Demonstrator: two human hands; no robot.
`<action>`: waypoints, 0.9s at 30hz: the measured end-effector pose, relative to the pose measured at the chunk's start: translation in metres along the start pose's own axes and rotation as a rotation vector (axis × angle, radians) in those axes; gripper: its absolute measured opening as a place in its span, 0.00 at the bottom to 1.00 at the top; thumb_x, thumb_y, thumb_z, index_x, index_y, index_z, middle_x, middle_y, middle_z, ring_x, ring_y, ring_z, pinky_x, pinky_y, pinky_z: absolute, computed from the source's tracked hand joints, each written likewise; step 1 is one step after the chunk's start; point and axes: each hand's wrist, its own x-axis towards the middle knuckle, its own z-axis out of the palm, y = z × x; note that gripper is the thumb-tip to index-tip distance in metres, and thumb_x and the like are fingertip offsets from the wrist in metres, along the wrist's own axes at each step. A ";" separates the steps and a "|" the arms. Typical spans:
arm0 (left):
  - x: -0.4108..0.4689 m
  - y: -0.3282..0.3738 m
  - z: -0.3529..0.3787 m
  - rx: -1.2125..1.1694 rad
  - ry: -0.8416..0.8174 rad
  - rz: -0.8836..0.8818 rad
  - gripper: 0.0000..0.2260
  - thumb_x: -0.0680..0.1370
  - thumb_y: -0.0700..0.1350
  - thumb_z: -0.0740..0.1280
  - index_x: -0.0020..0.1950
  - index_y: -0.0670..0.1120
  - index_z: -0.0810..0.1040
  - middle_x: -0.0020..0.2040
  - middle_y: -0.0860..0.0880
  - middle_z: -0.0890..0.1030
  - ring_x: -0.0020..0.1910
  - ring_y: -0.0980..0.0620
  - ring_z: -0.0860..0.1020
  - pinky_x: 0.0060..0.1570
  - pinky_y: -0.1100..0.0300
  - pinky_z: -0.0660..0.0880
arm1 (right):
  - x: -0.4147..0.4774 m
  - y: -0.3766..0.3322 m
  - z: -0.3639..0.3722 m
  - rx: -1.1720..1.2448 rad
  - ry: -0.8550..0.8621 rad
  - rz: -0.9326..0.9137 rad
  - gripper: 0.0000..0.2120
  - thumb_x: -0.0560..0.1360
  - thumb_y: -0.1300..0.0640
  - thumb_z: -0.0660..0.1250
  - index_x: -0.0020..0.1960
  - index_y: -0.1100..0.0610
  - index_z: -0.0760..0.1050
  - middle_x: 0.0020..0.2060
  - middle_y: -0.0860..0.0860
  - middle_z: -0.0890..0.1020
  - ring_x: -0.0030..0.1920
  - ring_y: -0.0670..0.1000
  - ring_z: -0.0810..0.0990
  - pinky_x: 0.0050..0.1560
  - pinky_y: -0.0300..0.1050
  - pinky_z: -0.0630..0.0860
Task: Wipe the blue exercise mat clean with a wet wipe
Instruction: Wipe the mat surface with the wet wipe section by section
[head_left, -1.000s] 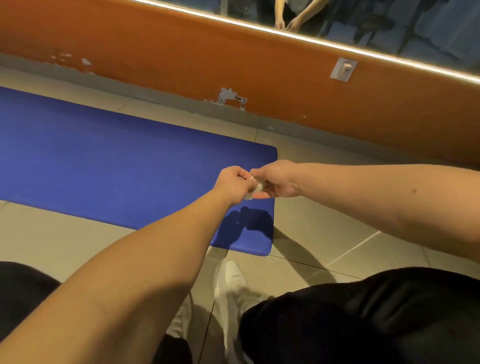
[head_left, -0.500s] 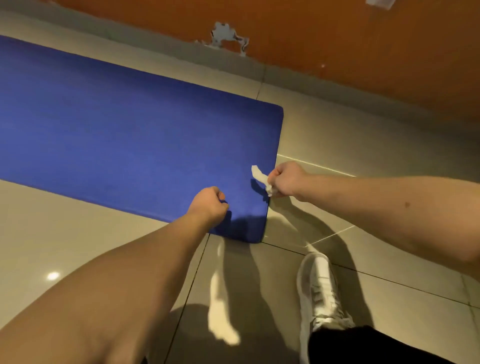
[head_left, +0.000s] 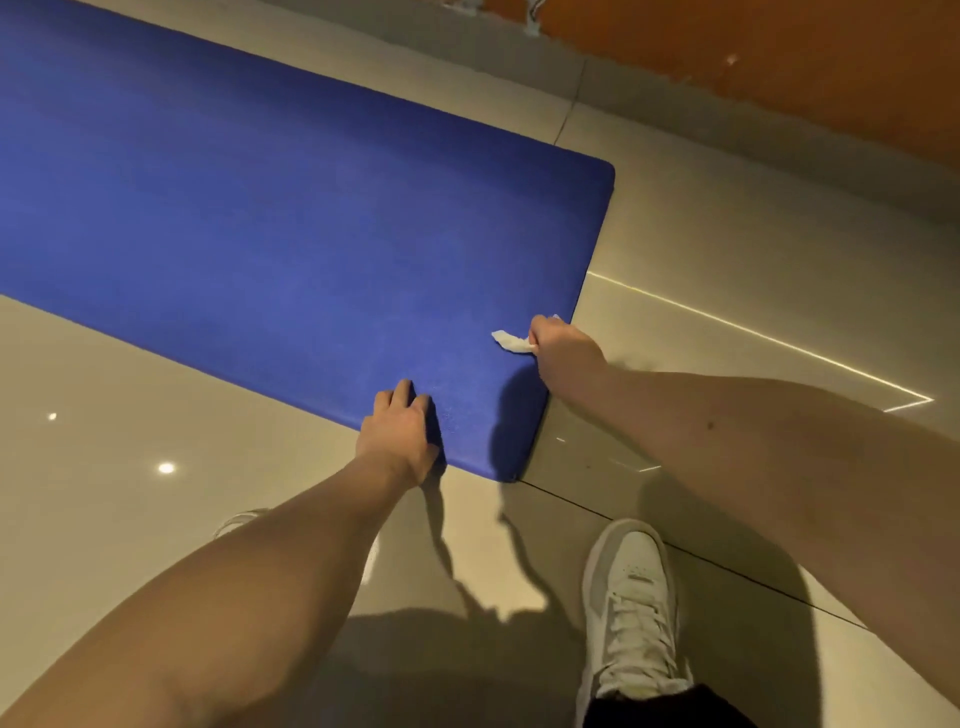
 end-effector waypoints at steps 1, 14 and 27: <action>-0.001 -0.002 0.003 0.006 0.003 0.010 0.30 0.76 0.50 0.69 0.76 0.48 0.63 0.76 0.49 0.57 0.72 0.43 0.58 0.64 0.49 0.70 | 0.003 0.004 0.010 -0.085 -0.034 -0.092 0.26 0.81 0.63 0.59 0.78 0.52 0.64 0.54 0.55 0.72 0.57 0.57 0.73 0.61 0.49 0.70; -0.008 -0.003 0.009 -0.083 0.009 -0.003 0.33 0.79 0.45 0.65 0.82 0.47 0.54 0.82 0.49 0.48 0.80 0.46 0.48 0.74 0.49 0.65 | -0.055 0.007 0.071 -0.270 -0.043 -0.454 0.36 0.81 0.41 0.49 0.79 0.66 0.59 0.78 0.63 0.60 0.77 0.71 0.56 0.75 0.63 0.61; -0.017 -0.010 0.008 -0.086 0.050 -0.005 0.30 0.80 0.44 0.63 0.81 0.46 0.57 0.81 0.48 0.52 0.78 0.45 0.50 0.72 0.50 0.65 | -0.034 0.016 0.059 -0.242 0.054 -0.505 0.38 0.76 0.48 0.72 0.75 0.71 0.65 0.70 0.64 0.72 0.70 0.67 0.70 0.72 0.58 0.67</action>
